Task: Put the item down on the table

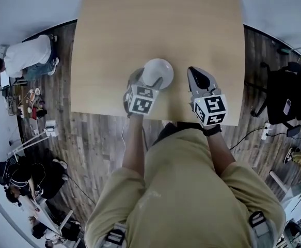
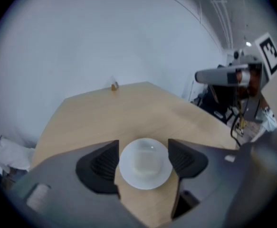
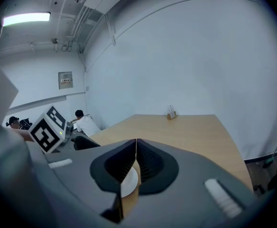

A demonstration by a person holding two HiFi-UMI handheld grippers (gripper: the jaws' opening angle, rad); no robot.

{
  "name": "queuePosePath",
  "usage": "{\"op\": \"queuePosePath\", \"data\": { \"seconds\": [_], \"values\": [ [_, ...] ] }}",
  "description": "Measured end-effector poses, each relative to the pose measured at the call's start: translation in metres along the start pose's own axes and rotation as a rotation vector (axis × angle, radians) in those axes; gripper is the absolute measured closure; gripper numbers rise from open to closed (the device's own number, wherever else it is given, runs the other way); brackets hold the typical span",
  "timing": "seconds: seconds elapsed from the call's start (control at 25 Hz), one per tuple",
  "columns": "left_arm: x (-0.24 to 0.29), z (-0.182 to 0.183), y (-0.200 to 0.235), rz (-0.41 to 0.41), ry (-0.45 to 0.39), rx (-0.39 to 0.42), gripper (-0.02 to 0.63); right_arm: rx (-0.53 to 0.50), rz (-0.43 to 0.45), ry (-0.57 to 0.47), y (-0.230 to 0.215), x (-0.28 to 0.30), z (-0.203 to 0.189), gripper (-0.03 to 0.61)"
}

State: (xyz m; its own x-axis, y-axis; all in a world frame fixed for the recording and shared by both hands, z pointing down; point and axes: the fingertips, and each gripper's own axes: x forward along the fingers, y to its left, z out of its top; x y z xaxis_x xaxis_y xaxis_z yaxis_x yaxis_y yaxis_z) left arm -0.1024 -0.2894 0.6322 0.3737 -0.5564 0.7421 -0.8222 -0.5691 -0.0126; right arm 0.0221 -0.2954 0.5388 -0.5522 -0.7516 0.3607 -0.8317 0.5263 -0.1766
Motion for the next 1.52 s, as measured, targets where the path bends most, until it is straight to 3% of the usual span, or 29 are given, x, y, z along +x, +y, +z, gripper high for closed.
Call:
{"op": "queuePosePath", "data": {
  "seconds": [0.12, 0.28, 0.84, 1.04, 1.2, 1.52],
  "values": [
    [-0.047, 0.02, 0.007, 0.028, -0.15, -0.093, 0.312, -0.027, -0.014, -0.044, 0.011, -0.016, 0.017, 0.569],
    [-0.105, 0.035, 0.011, 0.068, -0.297, -0.154, 0.384, -0.058, -0.021, -0.101, 0.033, -0.039, 0.038, 0.569],
    [-0.257, 0.07, 0.009, 0.287, -0.717, -0.156, 0.61, -0.199, 0.01, -0.293, 0.107, -0.098, 0.106, 0.571],
    [-0.279, 0.073, 0.002, 0.329, -0.791, -0.153, 0.611, -0.226, -0.006, -0.323, 0.112, -0.108, 0.113, 0.571],
    [-0.282, 0.072, -0.003, 0.348, -0.804, -0.152, 0.611, -0.237, -0.014, -0.341, 0.117, -0.115, 0.116, 0.571],
    [-0.275, 0.076, -0.014, 0.304, -0.824, -0.139, 0.611, -0.23, -0.028, -0.331, 0.114, -0.114, 0.111, 0.571]
  ]
}}
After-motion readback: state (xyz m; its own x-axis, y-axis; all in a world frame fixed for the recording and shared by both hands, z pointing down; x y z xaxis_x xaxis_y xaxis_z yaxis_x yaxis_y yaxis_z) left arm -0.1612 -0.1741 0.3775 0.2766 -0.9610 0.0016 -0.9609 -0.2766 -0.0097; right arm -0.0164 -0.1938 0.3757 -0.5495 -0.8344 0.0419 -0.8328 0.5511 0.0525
